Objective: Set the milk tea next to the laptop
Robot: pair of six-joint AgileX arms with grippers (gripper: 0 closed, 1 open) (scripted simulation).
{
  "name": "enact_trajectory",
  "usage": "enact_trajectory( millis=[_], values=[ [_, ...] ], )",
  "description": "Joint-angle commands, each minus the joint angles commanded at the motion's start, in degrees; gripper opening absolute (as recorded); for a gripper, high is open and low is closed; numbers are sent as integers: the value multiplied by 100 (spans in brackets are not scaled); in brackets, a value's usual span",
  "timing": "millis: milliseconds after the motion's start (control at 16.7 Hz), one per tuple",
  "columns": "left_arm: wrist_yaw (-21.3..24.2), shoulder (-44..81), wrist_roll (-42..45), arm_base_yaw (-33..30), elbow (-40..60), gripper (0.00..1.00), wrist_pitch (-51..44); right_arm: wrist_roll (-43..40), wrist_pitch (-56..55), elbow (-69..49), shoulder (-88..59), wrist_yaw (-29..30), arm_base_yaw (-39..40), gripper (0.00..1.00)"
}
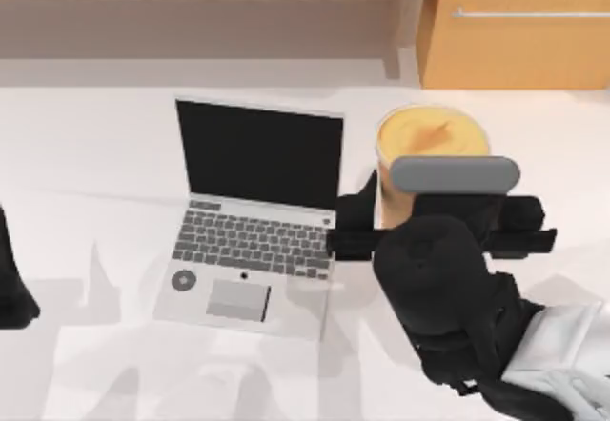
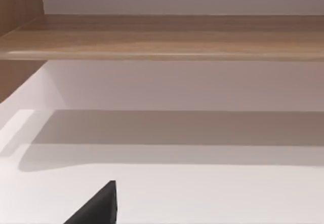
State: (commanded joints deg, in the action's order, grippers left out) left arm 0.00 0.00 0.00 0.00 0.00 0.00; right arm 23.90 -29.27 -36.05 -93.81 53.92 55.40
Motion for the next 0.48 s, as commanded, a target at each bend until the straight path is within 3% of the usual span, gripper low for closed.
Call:
enact_trajectory(
  millis=[480],
  values=[
    [0, 0, 0, 0, 0, 100, 0, -29, -572, 424, 321, -167, -211, 0]
  ],
)
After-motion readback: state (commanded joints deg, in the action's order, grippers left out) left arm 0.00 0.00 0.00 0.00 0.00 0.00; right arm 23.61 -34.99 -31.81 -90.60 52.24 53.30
